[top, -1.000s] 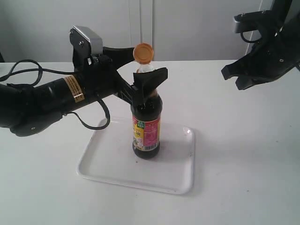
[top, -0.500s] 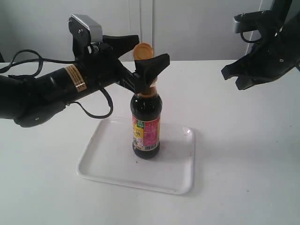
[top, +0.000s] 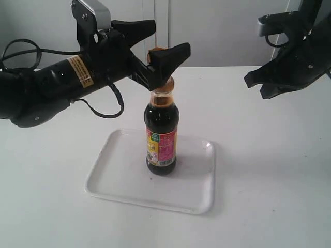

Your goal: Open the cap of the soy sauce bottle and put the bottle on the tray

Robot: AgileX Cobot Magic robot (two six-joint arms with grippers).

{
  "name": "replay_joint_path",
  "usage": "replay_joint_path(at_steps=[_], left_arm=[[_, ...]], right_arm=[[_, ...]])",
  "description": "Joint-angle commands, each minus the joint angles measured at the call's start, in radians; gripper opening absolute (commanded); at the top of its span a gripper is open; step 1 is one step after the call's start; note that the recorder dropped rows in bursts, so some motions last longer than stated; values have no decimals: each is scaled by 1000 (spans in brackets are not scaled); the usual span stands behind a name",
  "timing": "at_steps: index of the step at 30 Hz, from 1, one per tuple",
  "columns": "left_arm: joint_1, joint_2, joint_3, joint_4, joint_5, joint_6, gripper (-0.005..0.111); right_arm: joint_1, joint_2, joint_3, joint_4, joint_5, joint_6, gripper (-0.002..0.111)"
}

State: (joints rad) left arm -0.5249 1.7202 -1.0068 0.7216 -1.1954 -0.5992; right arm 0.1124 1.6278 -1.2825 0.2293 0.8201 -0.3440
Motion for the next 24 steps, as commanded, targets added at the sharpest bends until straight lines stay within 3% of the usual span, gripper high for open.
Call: replay_joint_path(at_steps=[1, 8, 16, 24], left_arm=[[3, -66, -5, 72, 16, -28, 101], [3, -165, -5, 202, 226, -112, 90], [3, -284, -5, 386, 487, -175, 44], [3, -403, -5, 514, 619, -269, 10]], right_arm=[[-4, -9, 5, 5, -11, -11, 0], [-4, -9, 5, 5, -7, -11, 0], [-4, -9, 5, 5, 3, -15, 0], [-4, -9, 5, -13, 25, -19, 0]])
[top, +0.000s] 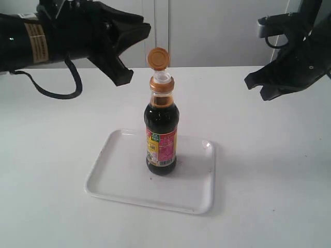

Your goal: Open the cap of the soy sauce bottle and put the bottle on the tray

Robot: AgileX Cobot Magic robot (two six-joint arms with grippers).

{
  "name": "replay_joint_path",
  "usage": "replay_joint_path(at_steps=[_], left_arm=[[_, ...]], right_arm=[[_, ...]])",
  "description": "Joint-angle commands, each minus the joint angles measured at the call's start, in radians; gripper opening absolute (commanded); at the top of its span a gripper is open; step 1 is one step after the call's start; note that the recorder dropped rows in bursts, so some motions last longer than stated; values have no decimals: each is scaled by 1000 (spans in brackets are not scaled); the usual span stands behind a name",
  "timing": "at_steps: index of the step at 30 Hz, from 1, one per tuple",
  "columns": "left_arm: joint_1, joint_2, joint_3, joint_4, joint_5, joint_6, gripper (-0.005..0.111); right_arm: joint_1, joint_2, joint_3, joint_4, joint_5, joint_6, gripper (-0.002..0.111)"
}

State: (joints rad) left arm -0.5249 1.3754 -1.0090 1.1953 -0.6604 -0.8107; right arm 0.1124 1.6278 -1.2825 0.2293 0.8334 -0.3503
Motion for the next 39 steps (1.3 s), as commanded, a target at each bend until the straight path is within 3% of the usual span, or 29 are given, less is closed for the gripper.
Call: replay_joint_path(at_steps=[1, 2, 9, 13, 20, 24, 29, 39], left_arm=[[3, -73, -3, 43, 124, -66, 5], [3, -87, -3, 43, 164, -68, 0], [3, -165, -3, 74, 468, -89, 0], [3, -185, -3, 74, 709, -80, 0], [3, -189, -3, 60, 1169, 112, 0], [3, -189, -3, -12, 1352, 294, 0], [3, -189, -3, -225, 1450, 439, 0], [3, -278, -3, -739, 1380, 505, 0]], right_arm=[[-4, -9, 5, -23, 17, -13, 0], [-4, -9, 5, -29, 23, -13, 0], [-4, -15, 5, -102, 70, -13, 0], [-4, -35, 3, -138, 86, -8, 0], [-4, -101, 3, -287, 106, 69, 0], [-4, -127, 3, -392, 139, 129, 0], [-4, -158, 3, -419, 153, 178, 0], [-4, -235, 9, -435, 162, 232, 0]])
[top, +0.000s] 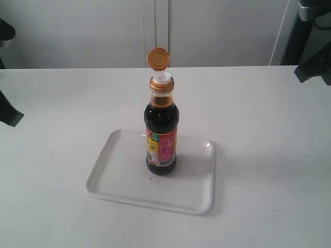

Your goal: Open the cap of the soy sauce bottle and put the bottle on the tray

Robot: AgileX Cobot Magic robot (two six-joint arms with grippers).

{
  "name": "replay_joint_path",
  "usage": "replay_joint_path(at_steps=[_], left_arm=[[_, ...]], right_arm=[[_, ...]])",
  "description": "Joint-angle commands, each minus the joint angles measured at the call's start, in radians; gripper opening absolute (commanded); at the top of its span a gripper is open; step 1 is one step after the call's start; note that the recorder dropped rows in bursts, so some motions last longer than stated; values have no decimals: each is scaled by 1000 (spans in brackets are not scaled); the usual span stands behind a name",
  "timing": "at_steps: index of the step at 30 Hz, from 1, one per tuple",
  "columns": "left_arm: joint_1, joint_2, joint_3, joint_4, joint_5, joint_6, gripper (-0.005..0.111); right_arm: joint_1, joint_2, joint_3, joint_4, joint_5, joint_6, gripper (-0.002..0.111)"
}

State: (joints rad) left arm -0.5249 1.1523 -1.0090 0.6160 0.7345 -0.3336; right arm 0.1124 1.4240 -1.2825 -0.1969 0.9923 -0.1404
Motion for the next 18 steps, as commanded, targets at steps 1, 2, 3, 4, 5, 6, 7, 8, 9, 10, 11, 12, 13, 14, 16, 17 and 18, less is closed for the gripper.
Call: replay_joint_path(at_steps=[1, 2, 3, 4, 5, 6, 7, 8, 9, 10, 11, 12, 13, 14, 16, 17, 18], left_arm=[[3, -74, -3, -190, -21, 27, 0], [3, -88, -3, -213, -25, 30, 0], [3, -108, -3, -245, -27, 48, 0], [3, -129, -1, -277, -27, 70, 0], [3, -150, 3, -301, -27, 82, 0], [3, -170, 11, -326, -25, 84, 0], [3, -190, 19, -339, -28, 88, 0], [3, -208, 28, -342, -30, 90, 0], [3, -223, 33, -342, -36, 92, 0], [3, -240, 43, -342, -44, 96, 0], [3, -257, 55, -340, -57, 96, 0], [3, -270, 66, -340, -73, 96, 0], [3, -285, 82, -340, -99, 96, 0], [3, -302, 101, -340, -129, 96, 0], [3, -333, 140, -340, -186, 96, 0], [3, -347, 160, -340, -213, 94, 0], [3, -361, 175, -340, -240, 89, 0]], right_arm=[[-4, -37, 15, -9, -5, 39, 0], [-4, -45, 20, -9, -12, 49, 0], [-4, -50, 30, -9, -25, 62, 0], [-4, -59, 41, -5, -39, 68, 0], [-4, -65, 51, -2, -58, 73, 0], [-4, -73, 66, -2, -79, 79, 0], [-4, -81, 82, 0, -103, 87, 0], [-4, -89, 97, 0, -126, 97, 0], [-4, -96, 111, 2, -140, 100, 0], [-4, -105, 124, 3, -157, 100, 0], [-4, -115, 138, 6, -173, 100, 0], [-4, -128, 150, 8, -186, 101, 0], [-4, -142, 165, 8, -205, 109, 0], [-4, -157, 180, 8, -224, 118, 0], [-4, -189, 207, 8, -256, 120, 0], [-4, -208, 224, 10, -274, 123, 0], [-4, -225, 241, 13, -297, 126, 0]])
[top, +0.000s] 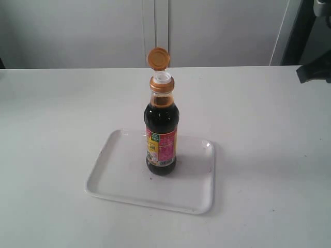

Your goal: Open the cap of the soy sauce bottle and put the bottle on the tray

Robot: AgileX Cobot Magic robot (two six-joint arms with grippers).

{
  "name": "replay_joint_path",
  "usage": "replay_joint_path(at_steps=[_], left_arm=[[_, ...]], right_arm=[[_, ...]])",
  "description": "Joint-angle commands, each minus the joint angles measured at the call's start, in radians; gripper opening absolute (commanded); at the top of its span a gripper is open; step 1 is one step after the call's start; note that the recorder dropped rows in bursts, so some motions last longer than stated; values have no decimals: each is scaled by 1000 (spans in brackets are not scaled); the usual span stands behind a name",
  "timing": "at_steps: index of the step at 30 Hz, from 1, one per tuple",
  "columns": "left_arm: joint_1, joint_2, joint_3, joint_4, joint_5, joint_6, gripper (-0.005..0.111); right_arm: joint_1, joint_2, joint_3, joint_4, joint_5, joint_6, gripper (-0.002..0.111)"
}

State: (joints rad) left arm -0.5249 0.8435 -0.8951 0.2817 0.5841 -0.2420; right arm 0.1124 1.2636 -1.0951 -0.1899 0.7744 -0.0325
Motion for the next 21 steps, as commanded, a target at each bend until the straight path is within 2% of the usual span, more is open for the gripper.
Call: replay_joint_path(at_steps=[1, 9, 21], left_arm=[[3, -66, 82, -6, -116, -5, 0], [3, -221, 281, -20, -356, -24, 0], [3, -467, 436, -20, -453, -24, 0]], right_arm=[[-4, -87, 74, 8, -104, 32, 0], [-4, -393, 293, 17, -307, 41, 0], [-4, -801, 554, 17, -478, 41, 0]])
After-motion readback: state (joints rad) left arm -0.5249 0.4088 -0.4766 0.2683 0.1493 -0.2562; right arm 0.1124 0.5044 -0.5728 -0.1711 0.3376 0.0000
